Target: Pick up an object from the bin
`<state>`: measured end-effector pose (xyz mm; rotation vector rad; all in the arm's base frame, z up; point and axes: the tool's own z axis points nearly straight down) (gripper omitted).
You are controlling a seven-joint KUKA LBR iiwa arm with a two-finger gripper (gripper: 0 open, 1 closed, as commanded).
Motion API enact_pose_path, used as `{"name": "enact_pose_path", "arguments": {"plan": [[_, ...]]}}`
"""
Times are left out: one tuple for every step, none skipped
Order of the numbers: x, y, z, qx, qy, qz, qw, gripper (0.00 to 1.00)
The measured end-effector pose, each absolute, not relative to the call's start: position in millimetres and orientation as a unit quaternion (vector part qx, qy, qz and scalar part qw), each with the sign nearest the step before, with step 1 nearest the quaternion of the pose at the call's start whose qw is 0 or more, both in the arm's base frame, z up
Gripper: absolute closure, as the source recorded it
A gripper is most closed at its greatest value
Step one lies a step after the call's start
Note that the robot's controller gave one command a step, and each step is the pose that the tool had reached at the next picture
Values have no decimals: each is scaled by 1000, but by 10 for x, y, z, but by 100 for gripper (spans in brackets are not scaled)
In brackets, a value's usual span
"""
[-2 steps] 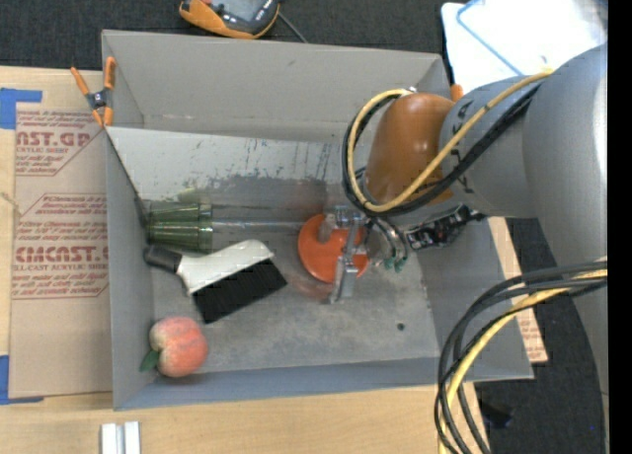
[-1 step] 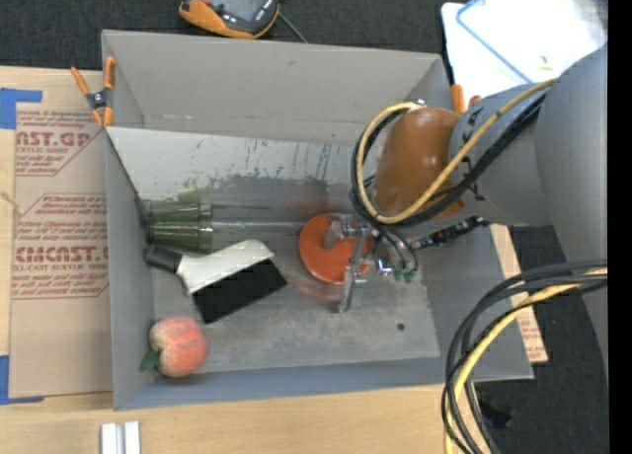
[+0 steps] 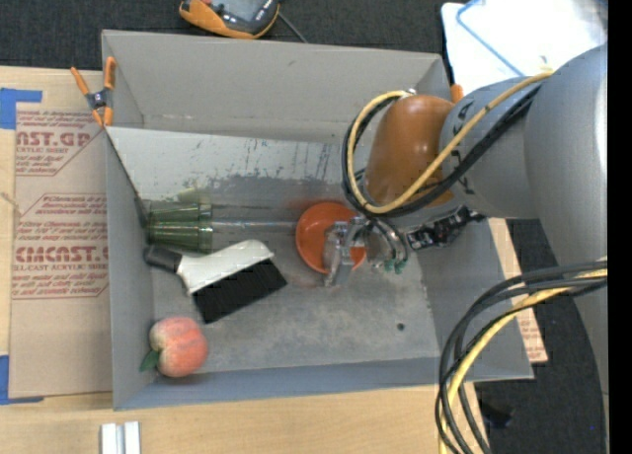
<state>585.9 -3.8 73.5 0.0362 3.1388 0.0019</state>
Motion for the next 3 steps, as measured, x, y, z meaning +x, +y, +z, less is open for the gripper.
{"name": "enact_pose_path", "arguments": {"plan": [[5859, -38, 736, 11, 1000, 1, 1, 100], [5850, -34, 848, 11, 1000, 1, 0, 100], [5826, -33, 1104, 11, 1000, 1, -4, 100]]}}
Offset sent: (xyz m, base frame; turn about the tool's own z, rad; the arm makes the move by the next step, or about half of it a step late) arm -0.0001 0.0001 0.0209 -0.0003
